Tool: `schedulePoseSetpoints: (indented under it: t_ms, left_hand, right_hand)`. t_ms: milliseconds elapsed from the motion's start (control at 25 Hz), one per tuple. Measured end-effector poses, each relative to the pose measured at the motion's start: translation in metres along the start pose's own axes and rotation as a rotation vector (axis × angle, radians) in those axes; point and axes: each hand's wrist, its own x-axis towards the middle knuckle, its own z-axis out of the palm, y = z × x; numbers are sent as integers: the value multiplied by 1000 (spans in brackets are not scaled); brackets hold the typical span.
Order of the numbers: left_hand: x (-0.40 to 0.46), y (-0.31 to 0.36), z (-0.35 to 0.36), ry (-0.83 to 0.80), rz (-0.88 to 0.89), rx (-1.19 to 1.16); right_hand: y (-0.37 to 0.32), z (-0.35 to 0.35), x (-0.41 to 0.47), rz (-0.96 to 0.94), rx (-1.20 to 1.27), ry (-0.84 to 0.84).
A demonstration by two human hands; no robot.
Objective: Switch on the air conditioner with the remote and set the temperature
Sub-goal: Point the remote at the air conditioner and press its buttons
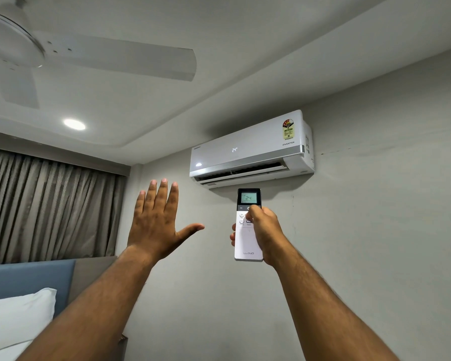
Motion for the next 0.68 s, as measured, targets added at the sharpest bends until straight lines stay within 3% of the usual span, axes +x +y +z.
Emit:
schedulePoseSetpoints:
  t_ms: [680]
  left_hand:
    - [0, -1, 3, -17, 6, 9]
  right_hand:
    - [5, 0, 5, -8, 5, 6]
